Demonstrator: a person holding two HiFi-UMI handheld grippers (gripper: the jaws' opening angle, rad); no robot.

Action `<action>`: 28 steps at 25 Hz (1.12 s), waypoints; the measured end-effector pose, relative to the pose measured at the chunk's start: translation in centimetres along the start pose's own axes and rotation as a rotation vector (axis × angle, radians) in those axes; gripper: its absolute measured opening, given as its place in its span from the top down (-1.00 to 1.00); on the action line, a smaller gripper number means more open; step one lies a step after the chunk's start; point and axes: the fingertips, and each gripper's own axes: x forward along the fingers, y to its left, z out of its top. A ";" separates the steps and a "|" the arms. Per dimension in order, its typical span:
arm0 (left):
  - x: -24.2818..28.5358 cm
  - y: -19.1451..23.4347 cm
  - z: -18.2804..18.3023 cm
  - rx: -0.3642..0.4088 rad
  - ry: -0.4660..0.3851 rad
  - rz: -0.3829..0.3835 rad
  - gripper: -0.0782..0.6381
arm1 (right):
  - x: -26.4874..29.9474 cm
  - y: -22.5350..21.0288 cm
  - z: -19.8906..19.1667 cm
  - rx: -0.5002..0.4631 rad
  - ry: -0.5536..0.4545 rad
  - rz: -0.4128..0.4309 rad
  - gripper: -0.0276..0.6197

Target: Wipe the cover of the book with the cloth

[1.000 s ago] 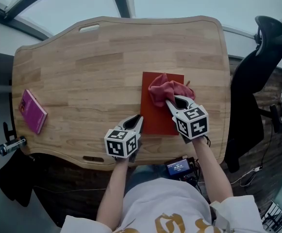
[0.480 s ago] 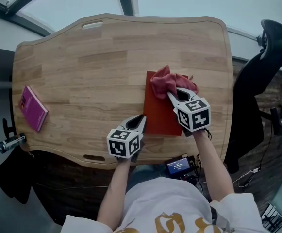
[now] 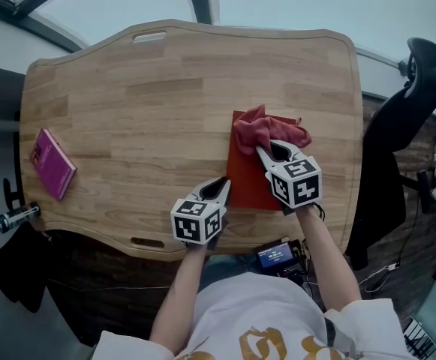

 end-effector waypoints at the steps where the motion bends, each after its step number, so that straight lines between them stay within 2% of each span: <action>1: 0.0 0.0 0.0 0.001 0.002 -0.001 0.66 | 0.0 0.2 -0.1 0.000 0.000 0.000 0.68; 28: 0.0 0.1 -0.1 -0.008 -0.013 -0.008 0.66 | -1.8 4.5 -4.5 -0.047 0.049 0.056 0.68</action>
